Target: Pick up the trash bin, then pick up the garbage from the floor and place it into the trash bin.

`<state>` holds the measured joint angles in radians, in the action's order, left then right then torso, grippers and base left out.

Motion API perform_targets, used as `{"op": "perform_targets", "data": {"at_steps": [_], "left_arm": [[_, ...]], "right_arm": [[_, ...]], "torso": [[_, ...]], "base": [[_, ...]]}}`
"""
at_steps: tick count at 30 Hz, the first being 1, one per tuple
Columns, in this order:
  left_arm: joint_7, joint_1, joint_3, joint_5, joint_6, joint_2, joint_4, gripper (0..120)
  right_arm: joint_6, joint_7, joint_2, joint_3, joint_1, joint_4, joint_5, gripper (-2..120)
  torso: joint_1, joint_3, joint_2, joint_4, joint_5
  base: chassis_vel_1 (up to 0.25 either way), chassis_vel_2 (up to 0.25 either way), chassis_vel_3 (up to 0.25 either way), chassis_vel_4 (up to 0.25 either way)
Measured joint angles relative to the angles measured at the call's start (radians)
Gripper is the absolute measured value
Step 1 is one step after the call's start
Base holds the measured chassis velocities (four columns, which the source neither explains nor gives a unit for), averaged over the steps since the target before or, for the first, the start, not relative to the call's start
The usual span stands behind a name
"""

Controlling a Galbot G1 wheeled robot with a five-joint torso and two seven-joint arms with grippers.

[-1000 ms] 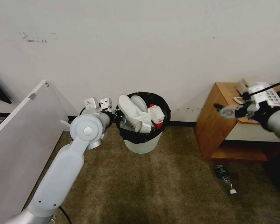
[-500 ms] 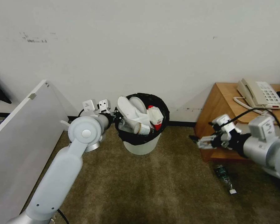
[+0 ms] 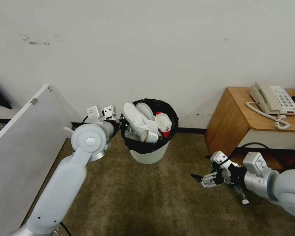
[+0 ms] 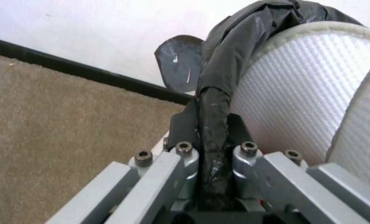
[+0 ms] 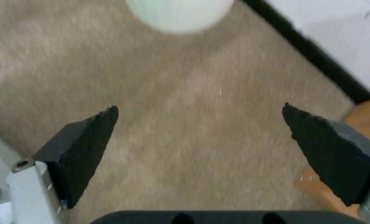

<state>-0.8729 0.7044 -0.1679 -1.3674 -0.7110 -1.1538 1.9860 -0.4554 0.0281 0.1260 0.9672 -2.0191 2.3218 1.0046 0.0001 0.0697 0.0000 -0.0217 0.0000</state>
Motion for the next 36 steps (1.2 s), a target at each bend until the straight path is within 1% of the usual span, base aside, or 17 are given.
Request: {"op": "perform_targets", "data": {"at_steps": [3,13,17,19,21,22,25,30,36], "left_arm": [[0.000,0.000,0.002,0.001,0.000,-0.002,-0.003,4],[0.000,-0.005,0.003,0.002,0.001,-0.003,-0.013,4],[0.003,-0.006,0.002,0.002,0.001,-0.002,-0.016,4],[0.005,-0.008,0.001,0.003,0.001,-0.002,-0.019,4],[0.005,-0.009,0.001,0.003,0.001,-0.002,-0.020,4],[0.007,-0.010,0.001,0.005,0.001,-0.003,-0.022,4],[0.008,-0.010,0.001,0.006,0.001,-0.003,-0.023,4],[0.009,-0.011,0.000,0.006,0.001,0.000,-0.023,4],[0.009,-0.007,-0.005,0.006,0.001,0.003,-0.022,4]], "right_arm": [[0.019,-0.001,-0.007,-0.003,-0.035,-0.040,-0.023,100],[0.049,-0.005,-0.004,-0.034,-0.070,-0.121,-0.056,100],[0.061,-0.004,0.018,-0.070,-0.041,-0.170,-0.064,100],[0.067,-0.003,0.027,-0.078,-0.035,-0.208,-0.062,100],[0.070,-0.003,0.030,-0.082,-0.031,-0.214,-0.062,100],[0.076,-0.001,0.046,-0.111,-0.003,-0.235,-0.062,100],[0.077,-0.001,0.069,-0.158,0.041,-0.250,-0.062,100],[0.080,0.003,0.105,-0.237,0.113,-0.284,-0.060,100],[0.067,0.023,0.122,-0.256,0.128,-0.301,-0.040,100]], "torso": [[0.000,0.000,0.000,0.0000,0.0000],[0.000,0.000,0.000,0.0001,0.0000],[0.000,0.000,0.000,-0.0002,0.0001],[0.000,0.000,0.000,0.0000,0.0001],[0.000,0.000,0.000,0.0000,0.0000],[0.000,0.000,0.000,0.0004,-0.0003],[0.000,0.000,0.000,-0.0005,0.0003],[0.000,0.000,0.000,0.0000,0.0000],[0.000,0.000,0.000,0.0001,0.0000]], "base": [[0.000,0.000,0.000,0.000],[0.000,0.000,0.000,0.000],[0.000,0.000,0.000,0.000],[0.000,0.000,0.000,0.000],[0.000,0.000,0.000,0.000],[0.000,0.000,0.000,0.000],[0.000,0.000,0.000,0.000],[0.000,0.000,0.000,0.000],[0.000,0.000,0.000,0.000]]}}
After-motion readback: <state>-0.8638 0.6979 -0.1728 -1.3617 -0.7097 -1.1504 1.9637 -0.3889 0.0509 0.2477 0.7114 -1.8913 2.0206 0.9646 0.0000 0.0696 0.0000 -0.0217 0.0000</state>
